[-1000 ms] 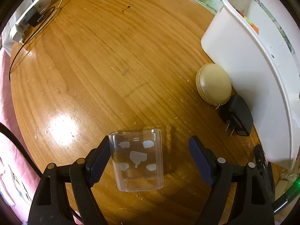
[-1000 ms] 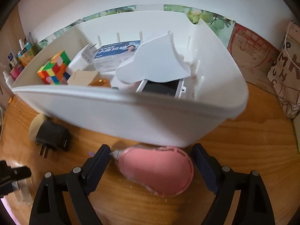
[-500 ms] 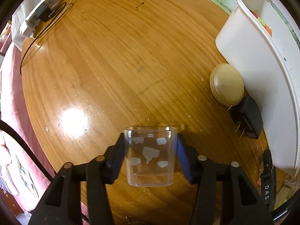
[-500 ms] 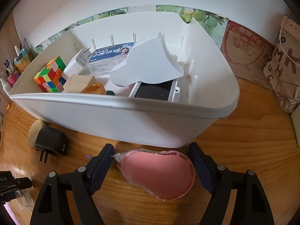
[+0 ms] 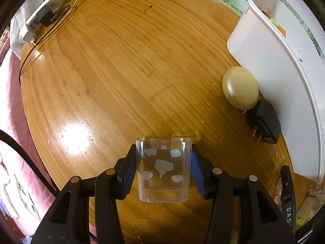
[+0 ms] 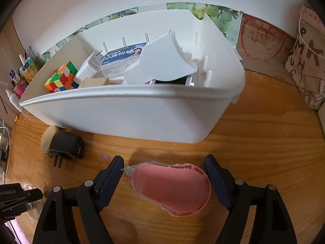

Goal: Organize rigid objects
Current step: 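Carry the clear box with the left tool while the right tool carries the pink dispenser over the bin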

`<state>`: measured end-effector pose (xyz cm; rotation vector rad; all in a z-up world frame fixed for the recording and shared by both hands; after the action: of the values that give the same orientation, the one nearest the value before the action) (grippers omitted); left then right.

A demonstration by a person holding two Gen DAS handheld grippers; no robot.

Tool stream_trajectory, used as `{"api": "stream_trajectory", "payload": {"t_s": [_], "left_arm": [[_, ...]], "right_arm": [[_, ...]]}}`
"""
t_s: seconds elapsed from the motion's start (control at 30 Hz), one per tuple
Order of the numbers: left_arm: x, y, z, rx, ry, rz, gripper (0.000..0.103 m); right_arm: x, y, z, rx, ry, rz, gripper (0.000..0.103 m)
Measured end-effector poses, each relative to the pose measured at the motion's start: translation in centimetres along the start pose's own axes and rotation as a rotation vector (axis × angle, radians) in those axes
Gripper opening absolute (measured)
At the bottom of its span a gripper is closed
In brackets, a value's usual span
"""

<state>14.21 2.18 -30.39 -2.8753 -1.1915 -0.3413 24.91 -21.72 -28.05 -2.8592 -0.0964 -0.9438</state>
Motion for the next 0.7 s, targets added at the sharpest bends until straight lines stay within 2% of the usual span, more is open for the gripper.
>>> {"api": "stream_trajectory", "payload": {"t_s": [0.37, 0.53, 0.7], "left_arm": [[-1.9, -1.1, -1.1, -0.029, 0.012, 0.029, 0.053], [-2.1, -1.6, -3.5, -0.028, 0.031, 0.041, 0.053], [-1.9, -2.0, -6.8, -0.070, 0.060, 0.058, 0.053]], "right_arm": [[-2.1, -0.3, -1.9, 0.058, -0.032, 0.063, 0.081], [-3.0, -1.1, -2.7, 0.088, -0.059, 0.070, 0.081], [-2.5, -2.1, -4.8, 0.122, -0.054, 0.072, 0.081]]}}
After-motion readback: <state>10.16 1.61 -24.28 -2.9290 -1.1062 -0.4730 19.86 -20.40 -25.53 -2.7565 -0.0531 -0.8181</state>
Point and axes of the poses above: each gripper's, at about its wrist camera, not at the fingertips, and z roughly the way its jaws point, y to its right, x to its top, the point moved 9 cm from there along z, roughly the way its jaws point, and after that the axes turned 6 degrees about y, right-handed, at the moved point
